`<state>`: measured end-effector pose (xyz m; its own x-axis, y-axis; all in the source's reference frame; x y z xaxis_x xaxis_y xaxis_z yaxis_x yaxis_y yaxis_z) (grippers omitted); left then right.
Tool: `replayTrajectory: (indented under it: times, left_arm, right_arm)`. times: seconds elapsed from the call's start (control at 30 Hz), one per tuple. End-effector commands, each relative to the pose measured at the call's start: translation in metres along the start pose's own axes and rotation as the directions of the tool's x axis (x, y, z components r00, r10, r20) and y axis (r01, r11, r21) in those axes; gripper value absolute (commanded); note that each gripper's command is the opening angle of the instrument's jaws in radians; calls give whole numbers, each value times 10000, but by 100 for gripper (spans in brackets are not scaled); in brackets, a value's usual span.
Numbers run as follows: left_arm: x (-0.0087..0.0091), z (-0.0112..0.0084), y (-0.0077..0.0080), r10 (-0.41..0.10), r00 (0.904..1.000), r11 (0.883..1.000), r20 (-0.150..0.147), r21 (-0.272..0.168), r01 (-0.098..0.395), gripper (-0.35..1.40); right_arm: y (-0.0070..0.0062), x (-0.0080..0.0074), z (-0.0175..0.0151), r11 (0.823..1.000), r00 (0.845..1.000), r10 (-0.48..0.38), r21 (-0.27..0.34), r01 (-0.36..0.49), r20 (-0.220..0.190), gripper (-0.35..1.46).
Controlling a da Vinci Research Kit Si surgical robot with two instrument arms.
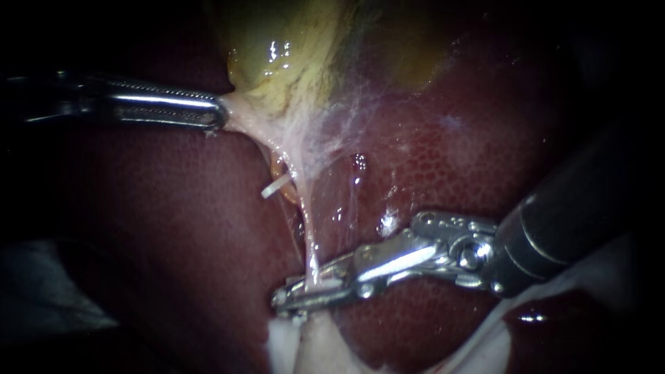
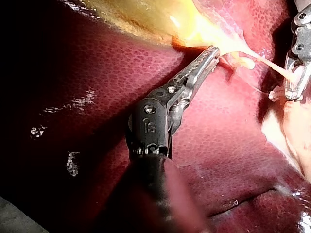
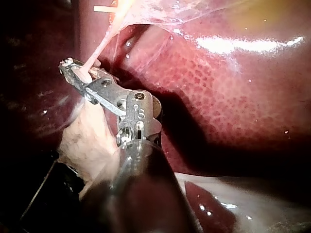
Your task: Going back first clip right tube
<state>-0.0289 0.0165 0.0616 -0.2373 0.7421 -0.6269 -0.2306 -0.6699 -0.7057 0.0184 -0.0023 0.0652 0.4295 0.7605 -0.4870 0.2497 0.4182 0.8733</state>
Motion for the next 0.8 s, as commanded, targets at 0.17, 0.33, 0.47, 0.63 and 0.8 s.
replayTrajectory:
  times: [0.17,0.33,0.47,0.63,0.8]
  left_arm:
    - [0,0,1,0,10000,10000,0,-9,0,-35]
    - [1,0,1,0,10000,10000,1,-14,0,-35]
    - [1,0,1,1,10000,10000,2,-17,-1,-35]
    - [1,0,2,0,10000,10000,1,-15,0,-35]
    - [2,1,5,2,10000,10000,-28,-22,-2,-35]
  right_arm:
    - [3,-1,6,10000,10000,-22,-33,22,6,35]
    - [9,-1,15,9998,9999,-97,-187,95,-70,47]
    - [13,0,17,9940,9973,-414,-1039,350,-600,49]
    - [20,-2,12,9768,9906,-777,-2073,530,-1127,50]
    - [32,-4,1,9654,9874,-844,-2564,477,-1341,50]
